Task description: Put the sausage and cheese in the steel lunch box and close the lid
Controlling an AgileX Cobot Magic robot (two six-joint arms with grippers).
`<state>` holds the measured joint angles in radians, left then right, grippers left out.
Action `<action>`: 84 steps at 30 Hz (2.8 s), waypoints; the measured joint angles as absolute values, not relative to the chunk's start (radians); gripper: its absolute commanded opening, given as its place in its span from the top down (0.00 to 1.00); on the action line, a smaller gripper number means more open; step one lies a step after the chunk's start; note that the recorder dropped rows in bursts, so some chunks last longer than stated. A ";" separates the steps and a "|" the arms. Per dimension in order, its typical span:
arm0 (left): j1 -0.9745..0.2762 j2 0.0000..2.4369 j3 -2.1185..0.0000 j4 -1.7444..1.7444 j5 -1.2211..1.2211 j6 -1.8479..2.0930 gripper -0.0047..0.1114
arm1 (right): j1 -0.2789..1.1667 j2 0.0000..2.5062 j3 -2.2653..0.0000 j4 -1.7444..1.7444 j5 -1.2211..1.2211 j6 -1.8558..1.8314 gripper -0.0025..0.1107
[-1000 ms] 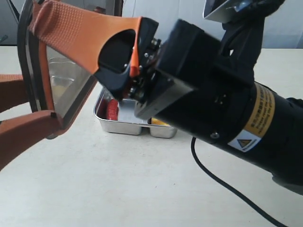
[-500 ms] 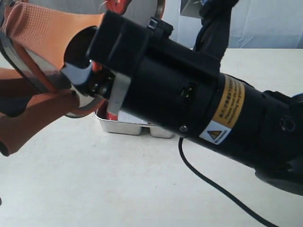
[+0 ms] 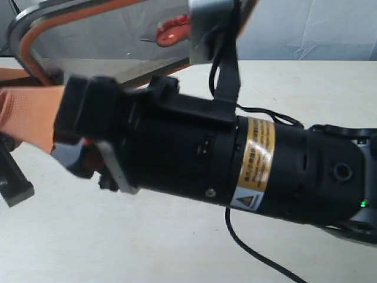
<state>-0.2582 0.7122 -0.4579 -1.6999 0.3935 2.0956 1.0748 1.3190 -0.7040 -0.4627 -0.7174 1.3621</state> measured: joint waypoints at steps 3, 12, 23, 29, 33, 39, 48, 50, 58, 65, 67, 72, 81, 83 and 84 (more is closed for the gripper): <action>-0.258 0.712 -0.481 -1.652 0.278 2.098 0.96 | 1.077 1.317 -0.704 -0.491 -0.665 1.385 0.46; -0.258 0.637 -0.485 -1.465 0.182 2.098 0.96 | 1.040 1.260 -0.704 -0.511 -0.439 1.390 0.46; -0.258 0.280 -0.454 -1.261 0.130 2.093 0.96 | 0.732 1.121 -0.704 -0.576 -0.157 1.392 0.74; -0.258 0.163 -0.367 -1.014 0.198 1.932 0.96 | 0.601 1.119 -0.704 -0.656 -0.144 1.392 0.90; -0.258 0.125 -0.318 -0.696 0.342 1.732 0.96 | 0.539 1.132 -0.708 -0.750 -0.143 1.394 0.98; -0.258 0.071 -0.309 -0.309 0.428 1.346 0.96 | 0.498 1.203 -0.738 -0.919 -0.141 1.394 0.98; -0.258 0.069 -0.309 -0.255 0.438 1.245 0.96 | 0.495 1.312 -0.754 -1.002 -0.255 1.394 0.98; -0.258 0.069 -0.309 -0.256 0.439 1.243 0.96 | 0.492 1.325 -0.756 -1.038 -0.345 1.396 0.98; -0.258 0.064 -0.309 -0.257 0.454 1.241 0.96 | 0.391 1.495 -0.921 -1.632 -0.723 2.001 0.98; -0.275 0.010 -0.315 -0.158 0.526 1.243 0.96 | 0.151 1.626 -0.975 -1.507 -1.141 2.079 0.99; -0.310 0.008 -0.315 -0.105 0.548 1.274 0.96 | 0.113 1.653 -0.981 -1.480 -1.184 2.079 0.99; -0.417 0.006 -0.315 -0.053 0.588 1.384 0.96 | 0.127 1.701 -0.981 -1.570 -1.199 2.079 0.99; -0.530 0.006 -0.309 0.105 0.560 1.380 0.96 | 0.284 1.719 -0.981 -1.651 -1.218 2.079 0.98; -0.544 0.006 -0.307 0.107 0.545 1.378 0.96 | 0.289 1.719 -0.981 -1.655 -1.218 2.079 0.98; -0.553 0.006 -0.307 0.107 0.535 1.376 0.96 | 0.291 1.719 -0.981 -1.659 -1.218 2.079 0.98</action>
<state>-0.5531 0.0057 -0.3075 0.1073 0.5351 1.3757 0.2907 1.7190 -0.9808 -1.6595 -1.2184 2.0791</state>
